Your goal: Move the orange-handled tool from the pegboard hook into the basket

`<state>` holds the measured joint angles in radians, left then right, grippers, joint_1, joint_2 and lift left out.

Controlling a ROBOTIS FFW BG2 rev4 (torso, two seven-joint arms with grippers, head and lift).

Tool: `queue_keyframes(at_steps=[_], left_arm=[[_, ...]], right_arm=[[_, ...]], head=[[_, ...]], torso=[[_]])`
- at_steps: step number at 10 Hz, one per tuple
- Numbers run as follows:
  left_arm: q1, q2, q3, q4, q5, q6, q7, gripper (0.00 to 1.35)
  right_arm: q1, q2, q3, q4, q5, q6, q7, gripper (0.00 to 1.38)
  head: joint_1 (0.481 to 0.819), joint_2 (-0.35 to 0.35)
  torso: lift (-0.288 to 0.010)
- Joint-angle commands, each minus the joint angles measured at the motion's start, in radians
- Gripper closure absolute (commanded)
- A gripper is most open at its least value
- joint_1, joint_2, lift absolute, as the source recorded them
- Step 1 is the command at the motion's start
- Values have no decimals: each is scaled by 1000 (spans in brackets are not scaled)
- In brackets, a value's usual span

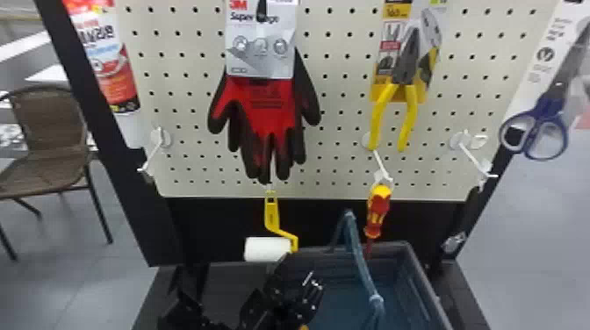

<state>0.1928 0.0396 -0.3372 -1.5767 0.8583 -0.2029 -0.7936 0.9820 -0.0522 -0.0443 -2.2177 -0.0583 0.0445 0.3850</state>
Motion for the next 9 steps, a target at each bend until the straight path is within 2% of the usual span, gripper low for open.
queue_keyframes(at_steps=[1, 4, 9], left_arm=[[14, 2, 32, -40, -50, 26, 8, 133], [46, 2, 61, -67, -59, 37, 25, 133], [44, 2, 55, -69, -55, 42, 25, 133]], right_arm=[[0, 0, 0, 0, 0, 0, 0, 99], [2, 0, 0, 0, 0, 0, 0, 99], [0, 2, 0, 0, 0, 0, 0, 99]], head=[[549, 0], [549, 0], [549, 0]], torso=[[-100], [-100], [-100]])
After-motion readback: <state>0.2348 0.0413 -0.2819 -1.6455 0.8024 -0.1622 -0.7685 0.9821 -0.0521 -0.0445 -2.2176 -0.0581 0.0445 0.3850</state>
